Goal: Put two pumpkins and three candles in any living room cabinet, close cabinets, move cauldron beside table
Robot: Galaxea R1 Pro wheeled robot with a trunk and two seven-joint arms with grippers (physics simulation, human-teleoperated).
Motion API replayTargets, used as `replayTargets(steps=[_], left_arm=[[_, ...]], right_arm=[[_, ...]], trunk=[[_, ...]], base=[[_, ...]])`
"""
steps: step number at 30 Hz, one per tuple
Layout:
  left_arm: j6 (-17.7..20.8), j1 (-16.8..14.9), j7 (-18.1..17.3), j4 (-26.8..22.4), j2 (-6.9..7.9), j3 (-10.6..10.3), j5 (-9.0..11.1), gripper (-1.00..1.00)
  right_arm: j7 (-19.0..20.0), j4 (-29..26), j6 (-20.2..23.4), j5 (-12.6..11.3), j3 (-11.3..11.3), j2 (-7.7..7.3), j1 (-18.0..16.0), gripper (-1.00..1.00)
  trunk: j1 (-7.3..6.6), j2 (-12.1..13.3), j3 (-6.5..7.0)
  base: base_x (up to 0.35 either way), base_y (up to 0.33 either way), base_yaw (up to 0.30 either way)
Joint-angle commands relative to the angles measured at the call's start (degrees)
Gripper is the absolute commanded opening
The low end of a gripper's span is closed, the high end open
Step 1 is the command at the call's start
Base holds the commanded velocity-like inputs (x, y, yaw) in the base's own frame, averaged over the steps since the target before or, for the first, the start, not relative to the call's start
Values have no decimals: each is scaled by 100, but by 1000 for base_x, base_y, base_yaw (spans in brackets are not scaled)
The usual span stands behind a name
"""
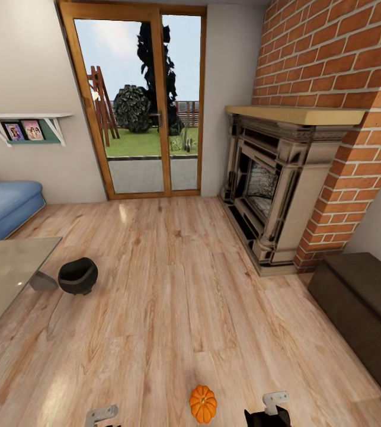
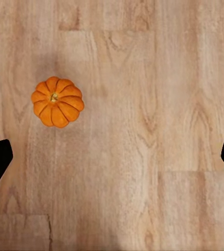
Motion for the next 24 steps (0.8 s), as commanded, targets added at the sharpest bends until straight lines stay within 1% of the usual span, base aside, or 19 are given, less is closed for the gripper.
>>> replayTargets(steps=[1,2,4,5,7,8,9,10,11,12,13,15,16,17,19,20,22,23,24], left_arm=[[-2,0,0,-4,-2,0,-1,100],[-3,0,-1,-8,-2,0,-3,100],[112,-228,-71,-391,13,-8,-37,100],[1981,-1122,-419,-1752,249,36,-15,100],[2945,-1445,-834,-2505,358,209,-12,100],[3854,-1745,-1435,-3672,443,1064,-11,100],[4149,-1801,-1600,-4031,458,1527,-9,100],[4390,-1836,-1697,-4241,465,1835,-7,100],[4519,-1854,-1750,-4339,468,1987,-6,100],[4900,-1893,-1941,-4617,468,2414,-7,100],[5104,-1908,-2097,-4784,465,2655,-9,100],[5249,-1917,-2294,-4948,466,2844,-9,100],[5346,-1923,-2515,-5107,472,2975,-8,100],[5431,-1928,-2871,-5300,493,3093,-5,100],[5486,-1931,-3359,-5437,543,3171,-7,100],[5498,-1932,-3573,-5473,558,3188,-8,100],[5512,-1931,-3901,-5513,587,3209,-8,100],[5518,-1929,-4042,-5523,612,3218,-6,100],[5522,-1923,-4231,-5530,683,3227,-5,100]], right_arm=[[8,-2,4,0,6,-1,0,100],[14,-3,8,0,10,1,0,100],[-16,-12,282,18,30,190,-106,100],[-34,26,432,-13,35,345,-559,100],[-38,33,445,-25,32,425,-688,100],[-38,57,464,-28,21,504,-942,100],[-33,82,472,-24,19,524,-1061,100],[-24,121,475,-21,20,542,-1148,100],[-19,143,476,-18,19,550,-1194,100],[7,207,478,-5,22,570,-1322,100],[20,234,477,4,23,585,-1389,100],[34,250,475,10,25,613,-1435,100],[50,257,488,15,28,649,-1467,100],[188,248,772,22,31,687,-1501,100],[717,204,1564,23,28,702,-1520,100],[1041,159,1855,14,20,694,-1523,100],[1465,75,2091,-2,8,683,-1522,100],[1578,54,2133,-7,4,680,-1513,100],[1651,42,2155,-13,5,679,-1497,100]], trunk=[[0,0,0],[0,0,0],[0,0,0],[0,0,0],[0,0,0],[0,0,0],[0,0,0],[0,0,0],[0,0,0],[0,0,0],[0,0,0],[0,0,0],[0,0,0],[0,0,0],[0,0,0],[0,0,0],[0,0,0],[0,0,0],[0,0,0]], base=[[0,0,0],[0,0,0],[0,0,0],[0,0,0],[0,0,0],[0,0,0],[0,0,0],[0,0,0],[0,0,0],[0,0,0],[0,0,0],[0,0,0],[0,0,0],[0,0,0],[0,0,0],[0,0,0],[0,0,0],[0,0,0],[0,0,0]])
